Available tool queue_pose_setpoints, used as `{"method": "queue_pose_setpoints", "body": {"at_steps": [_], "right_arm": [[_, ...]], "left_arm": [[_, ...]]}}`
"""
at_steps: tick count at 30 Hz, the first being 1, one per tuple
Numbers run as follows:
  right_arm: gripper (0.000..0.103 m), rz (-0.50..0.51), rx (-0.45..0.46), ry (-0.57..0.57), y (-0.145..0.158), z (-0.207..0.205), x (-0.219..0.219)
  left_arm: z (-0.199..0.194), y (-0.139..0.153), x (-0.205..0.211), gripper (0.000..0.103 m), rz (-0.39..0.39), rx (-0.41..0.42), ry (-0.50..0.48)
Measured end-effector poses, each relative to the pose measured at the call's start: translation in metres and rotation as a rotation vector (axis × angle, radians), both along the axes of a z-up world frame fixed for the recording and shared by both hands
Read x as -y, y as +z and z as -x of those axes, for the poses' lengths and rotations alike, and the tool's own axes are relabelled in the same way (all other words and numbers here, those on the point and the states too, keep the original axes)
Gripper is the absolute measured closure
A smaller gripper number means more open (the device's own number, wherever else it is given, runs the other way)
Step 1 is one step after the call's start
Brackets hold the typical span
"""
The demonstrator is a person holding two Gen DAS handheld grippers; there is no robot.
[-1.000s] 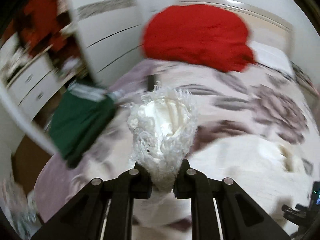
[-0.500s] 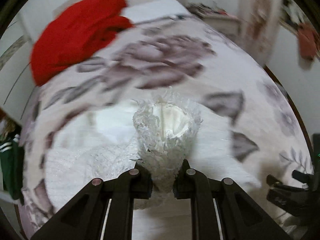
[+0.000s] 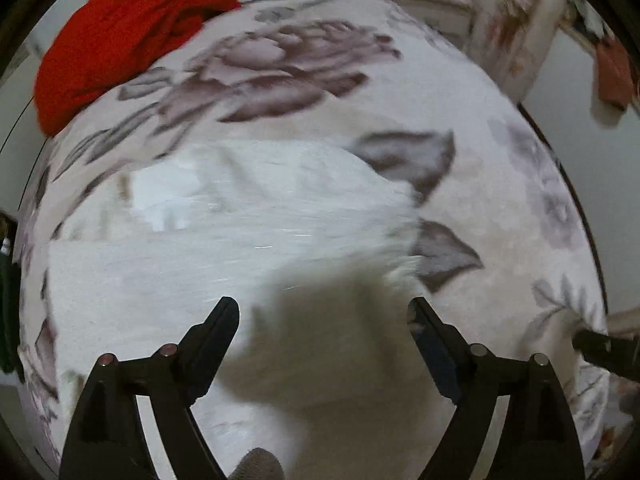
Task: Fold large clothes
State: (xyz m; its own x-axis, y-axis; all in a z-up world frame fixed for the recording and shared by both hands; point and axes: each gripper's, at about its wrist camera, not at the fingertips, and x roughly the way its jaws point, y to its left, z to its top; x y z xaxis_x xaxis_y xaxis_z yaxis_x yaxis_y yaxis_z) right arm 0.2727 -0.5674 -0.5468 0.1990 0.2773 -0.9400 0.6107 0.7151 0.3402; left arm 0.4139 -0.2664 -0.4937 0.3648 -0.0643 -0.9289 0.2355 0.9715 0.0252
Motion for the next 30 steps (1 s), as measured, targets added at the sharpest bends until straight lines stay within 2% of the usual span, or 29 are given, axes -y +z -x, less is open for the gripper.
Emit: {"method": "queue_pose_setpoints", "body": {"at_steps": [1, 3, 6, 8, 10, 13, 14, 15, 16, 19, 20, 22, 23, 24, 25, 26, 28, 30], "right_arm": [[0.021, -0.028, 0.017, 0.004, 0.004, -0.004, -0.002], [0.021, -0.108, 0.073, 0.032, 0.015, -0.024, -0.015], [0.021, -0.216, 0.125, 0.109, 0.023, -0.065, -0.045], [0.021, -0.264, 0.132, 0.159, 0.02, -0.094, -0.07], [0.021, -0.298, 0.129, 0.234, 0.013, -0.128, -0.103], [0.022, -0.313, 0.1, 0.325, 0.002, -0.159, -0.138], [0.025, -0.287, 0.081, 0.362, -0.003, -0.168, -0.153], [0.058, -0.272, 0.081, 0.38, -0.004, -0.171, -0.16], [0.097, -0.246, 0.075, 0.4, -0.003, -0.174, -0.166], [0.097, -0.04, 0.129, 0.428, 0.008, -0.178, -0.168], [0.097, -0.011, 0.064, 0.415, -0.006, -0.18, -0.162], [0.097, -0.064, -0.051, 0.412, -0.034, -0.179, -0.159], [0.096, -0.067, -0.081, 0.428, -0.037, -0.179, -0.161], [0.092, -0.061, -0.095, 0.43, -0.032, -0.179, -0.161], [0.081, -0.063, -0.101, 0.426, -0.025, -0.179, -0.161], [0.076, -0.057, -0.095, 0.418, -0.008, -0.181, -0.16], [0.072, -0.048, -0.035, 0.402, 0.021, -0.186, -0.16], [0.066, -0.061, 0.012, 0.423, 0.044, -0.2, -0.172]], "left_arm": [[0.003, 0.013, -0.023, 0.017, 0.0, 0.013, 0.036], [0.004, 0.023, -0.06, 0.017, -0.055, 0.032, 0.112], [-0.001, 0.026, -0.134, 0.017, -0.186, 0.042, 0.272], [-0.011, 0.012, -0.185, 0.017, -0.294, 0.038, 0.362], [-0.025, -0.011, -0.233, 0.017, -0.366, 0.003, 0.451], [-0.042, -0.037, -0.274, 0.017, -0.384, -0.03, 0.522], [-0.047, -0.048, -0.284, 0.017, -0.385, -0.045, 0.529], [-0.051, -0.058, -0.291, 0.017, -0.396, -0.064, 0.535], [-0.054, -0.066, -0.295, 0.016, -0.393, -0.079, 0.535], [-0.059, -0.093, -0.302, 0.01, -0.338, -0.136, 0.532], [-0.061, -0.092, -0.303, 0.01, -0.339, -0.133, 0.529], [-0.064, -0.08, -0.295, 0.01, -0.379, -0.131, 0.486], [-0.063, -0.07, -0.291, 0.011, -0.389, -0.123, 0.467], [-0.064, -0.058, -0.287, 0.011, -0.388, -0.11, 0.449], [-0.064, -0.04, -0.28, 0.011, -0.368, -0.091, 0.426], [-0.067, -0.028, -0.276, 0.011, -0.34, -0.082, 0.413], [-0.085, -0.012, -0.269, 0.011, -0.277, -0.086, 0.388], [-0.114, -0.009, -0.263, 0.011, -0.176, -0.12, 0.358]]}}
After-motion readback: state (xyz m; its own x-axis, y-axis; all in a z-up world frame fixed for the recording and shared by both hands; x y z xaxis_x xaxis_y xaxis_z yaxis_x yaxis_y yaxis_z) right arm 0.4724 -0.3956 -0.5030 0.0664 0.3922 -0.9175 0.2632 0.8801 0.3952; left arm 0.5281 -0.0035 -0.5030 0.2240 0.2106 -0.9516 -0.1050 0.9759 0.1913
